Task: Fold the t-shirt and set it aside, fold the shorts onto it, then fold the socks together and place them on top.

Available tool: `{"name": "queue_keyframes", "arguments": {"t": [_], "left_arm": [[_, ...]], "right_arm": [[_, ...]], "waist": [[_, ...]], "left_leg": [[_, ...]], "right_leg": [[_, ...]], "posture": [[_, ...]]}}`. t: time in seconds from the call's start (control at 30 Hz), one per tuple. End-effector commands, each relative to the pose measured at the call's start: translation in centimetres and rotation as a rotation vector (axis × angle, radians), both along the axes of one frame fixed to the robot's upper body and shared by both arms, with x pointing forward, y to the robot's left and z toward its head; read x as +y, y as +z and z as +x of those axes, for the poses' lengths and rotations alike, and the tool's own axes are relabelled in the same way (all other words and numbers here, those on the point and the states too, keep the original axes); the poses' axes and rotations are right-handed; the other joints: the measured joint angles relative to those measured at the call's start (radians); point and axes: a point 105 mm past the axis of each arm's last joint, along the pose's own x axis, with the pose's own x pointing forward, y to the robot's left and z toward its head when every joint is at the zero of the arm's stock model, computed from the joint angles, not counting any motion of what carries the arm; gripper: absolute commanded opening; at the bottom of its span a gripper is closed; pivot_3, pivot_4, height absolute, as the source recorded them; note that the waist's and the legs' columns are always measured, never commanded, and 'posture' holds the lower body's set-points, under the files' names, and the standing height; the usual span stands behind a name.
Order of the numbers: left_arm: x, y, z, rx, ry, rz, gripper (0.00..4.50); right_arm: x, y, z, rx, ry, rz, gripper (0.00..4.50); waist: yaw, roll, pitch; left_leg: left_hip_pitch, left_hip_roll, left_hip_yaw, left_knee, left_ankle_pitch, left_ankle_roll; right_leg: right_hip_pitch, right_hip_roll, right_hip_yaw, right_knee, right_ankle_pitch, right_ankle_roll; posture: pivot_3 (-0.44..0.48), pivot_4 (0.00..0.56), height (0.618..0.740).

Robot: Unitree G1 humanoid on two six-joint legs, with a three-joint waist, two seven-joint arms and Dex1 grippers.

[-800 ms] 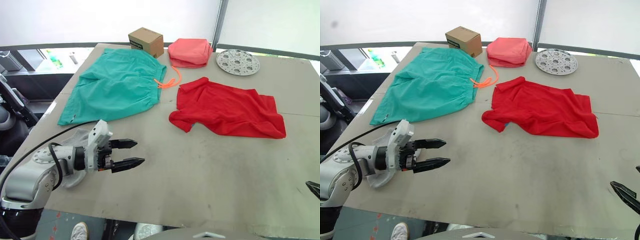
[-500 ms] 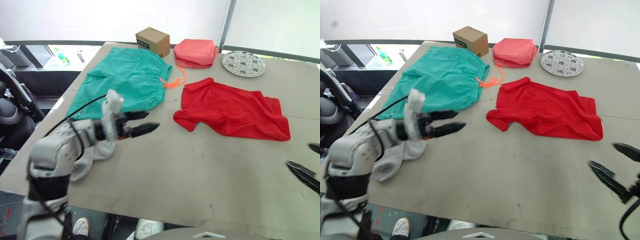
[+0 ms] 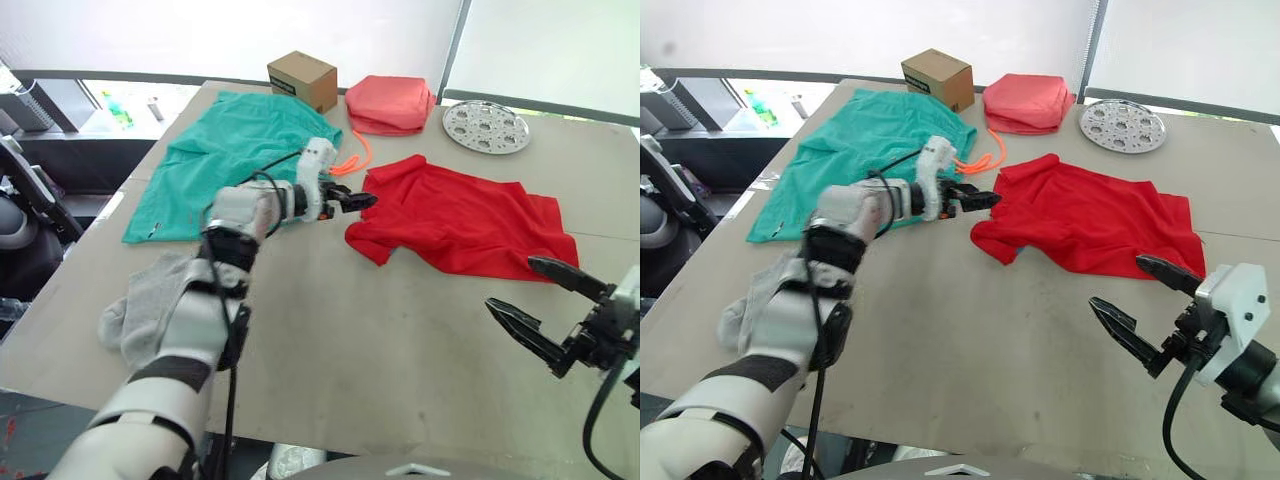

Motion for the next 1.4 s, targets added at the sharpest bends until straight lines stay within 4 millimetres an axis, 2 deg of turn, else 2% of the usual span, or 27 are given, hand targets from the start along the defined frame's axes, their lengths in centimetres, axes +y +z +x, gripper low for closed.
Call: {"name": "queue_keyframes", "arguments": {"t": [0.03, 0.17, 0.27, 0.3, 0.33, 0.47, 0.83, 1.1, 1.4], "left_arm": [[-1.6, 1.1, 1.0, -0.114, -0.025, 0.049, 4.50], [-3.2, 1.0, 1.6, -0.194, -0.010, 0.108, 4.50], [-4.0, 0.7, 1.4, -0.191, -0.029, 0.098, 4.50], [-4.3, 0.8, 1.2, -0.186, -0.038, 0.087, 3.97], [-4.4, 0.8, 1.2, -0.181, -0.045, 0.074, 3.72], [-4.5, 1.1, 1.1, -0.178, -0.049, 0.061, 1.78], [-3.2, 0.8, 1.7, -0.202, -0.012, 0.124, 1.78], [-3.8, 0.4, 1.7, -0.208, -0.006, 0.153, 1.78], [-3.4, 0.2, 2.1, -0.228, 0.038, 0.187, 1.78]], "right_arm": [[0.2, 0.7, 0.1, -0.060, -0.020, -0.035, 4.48], [0.4, 0.9, 0.2, -0.082, -0.054, -0.018, 4.48], [1.1, 1.1, 0.1, -0.096, -0.044, 0.000, 4.48], [1.3, 1.2, 0.0, -0.102, -0.042, 0.006, 4.50], [1.3, 1.3, 0.0, -0.106, -0.041, 0.008, 4.50], [1.7, 1.9, 0.0, -0.131, -0.038, 0.025, 4.50], [2.4, 1.2, 0.0, -0.098, -0.016, 0.006, 4.50], [2.9, 1.6, 0.3, -0.109, 0.018, 0.009, 4.50], [2.1, 1.5, 2.0, -0.024, 0.011, 0.027, 4.50]], "waist": [[-0.001, -0.001, 0.000], [-0.005, -0.001, 0.000], [-0.006, -0.001, 0.000], [-0.006, -0.001, 0.000], [-0.008, -0.001, 0.000], [-0.008, -0.001, 0.000], [-0.007, 0.000, 0.000], [-0.007, 0.000, 0.000], [-0.008, 0.000, 0.000]], "left_leg": [[-0.002, 0.000, 0.000, 0.001, 0.000, 0.000], [-0.005, -0.001, -0.002, 0.002, 0.000, 0.001], [-0.005, -0.001, -0.003, 0.002, 0.000, 0.001], [-0.005, -0.001, -0.003, 0.002, 0.000, 0.001], [-0.005, -0.001, -0.003, 0.002, 0.000, 0.001], [-0.005, -0.001, -0.003, 0.003, 0.000, 0.001], [-0.005, -0.001, -0.003, 0.003, 0.000, 0.001], [-0.006, -0.001, -0.004, 0.007, 0.000, 0.001], [-0.009, 0.000, -0.004, 0.016, -0.002, 0.004]], "right_leg": [[-0.001, 0.000, 0.000, 0.000, 0.000, 0.000], [-0.003, -0.001, -0.001, 0.000, 0.000, 0.001], [-0.003, -0.001, -0.003, 0.000, 0.000, 0.001], [-0.003, -0.001, -0.003, 0.000, 0.000, 0.001], [-0.003, -0.001, -0.003, 0.000, 0.000, 0.001], [-0.003, -0.001, -0.003, 0.000, 0.000, 0.002], [-0.003, -0.001, -0.003, 0.001, 0.001, 0.003], [-0.003, -0.001, -0.005, 0.002, 0.002, 0.003], [-0.002, -0.001, -0.006, 0.003, 0.004, 0.005]], "posture": [[0.000, 0.150, 0.740], [0.000, 0.150, 0.740], [0.000, 0.150, 0.740], [0.000, 0.150, 0.740], [0.000, 0.150, 0.740], [0.000, 0.150, 0.740], [0.000, 0.150, 0.740], [0.000, 0.150, 0.740], [0.000, 0.150, 0.740]]}}
